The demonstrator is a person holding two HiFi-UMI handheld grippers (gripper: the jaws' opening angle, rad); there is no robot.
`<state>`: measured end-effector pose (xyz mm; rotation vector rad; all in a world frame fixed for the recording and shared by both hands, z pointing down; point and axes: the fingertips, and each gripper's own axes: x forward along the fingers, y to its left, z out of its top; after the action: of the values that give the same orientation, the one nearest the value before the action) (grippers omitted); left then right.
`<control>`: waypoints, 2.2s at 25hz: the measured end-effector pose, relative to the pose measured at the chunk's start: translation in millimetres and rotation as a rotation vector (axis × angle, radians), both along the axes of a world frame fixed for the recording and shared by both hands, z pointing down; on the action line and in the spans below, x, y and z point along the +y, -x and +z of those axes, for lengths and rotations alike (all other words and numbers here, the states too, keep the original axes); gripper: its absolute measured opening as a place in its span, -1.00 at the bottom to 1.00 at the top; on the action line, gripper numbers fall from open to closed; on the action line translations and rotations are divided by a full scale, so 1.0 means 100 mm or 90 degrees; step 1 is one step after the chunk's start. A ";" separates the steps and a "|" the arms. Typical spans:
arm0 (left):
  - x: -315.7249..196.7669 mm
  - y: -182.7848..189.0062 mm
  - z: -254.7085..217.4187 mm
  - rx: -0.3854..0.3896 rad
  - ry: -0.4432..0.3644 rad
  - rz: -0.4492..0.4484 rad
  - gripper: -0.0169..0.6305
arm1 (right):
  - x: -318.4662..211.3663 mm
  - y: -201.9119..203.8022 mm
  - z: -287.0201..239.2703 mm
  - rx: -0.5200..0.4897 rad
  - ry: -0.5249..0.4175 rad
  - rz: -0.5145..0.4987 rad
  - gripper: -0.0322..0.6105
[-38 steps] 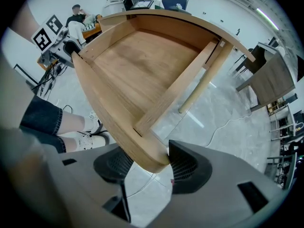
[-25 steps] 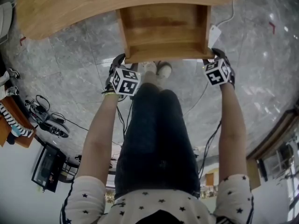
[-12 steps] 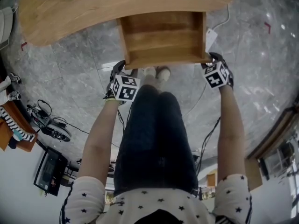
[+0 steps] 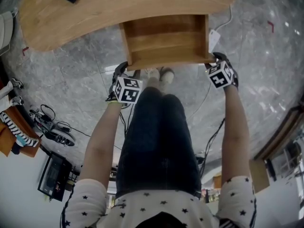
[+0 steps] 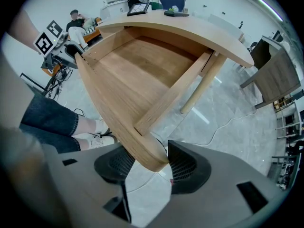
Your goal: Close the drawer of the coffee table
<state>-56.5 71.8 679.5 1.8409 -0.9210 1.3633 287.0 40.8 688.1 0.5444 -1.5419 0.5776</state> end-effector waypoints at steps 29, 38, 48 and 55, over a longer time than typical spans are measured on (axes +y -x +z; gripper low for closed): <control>-0.32 0.01 0.00 0.001 -0.024 -0.012 -0.30 | -0.32 -0.01 0.01 0.003 0.004 -0.013 -0.22; -0.41 0.02 0.01 0.002 -0.030 -0.016 -0.30 | -0.46 0.00 0.02 0.002 -0.005 -0.018 -0.23; -0.54 0.04 0.00 0.002 -0.037 -0.018 -0.31 | -0.59 0.01 0.01 0.003 -0.010 -0.021 -0.23; -0.69 0.06 0.00 0.003 -0.044 -0.018 -0.31 | -0.72 0.03 0.01 0.005 -0.014 -0.013 -0.23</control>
<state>-62.1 3.3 679.9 1.8747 -0.9984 1.3252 284.2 -31.3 689.1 0.5467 -1.5471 0.5432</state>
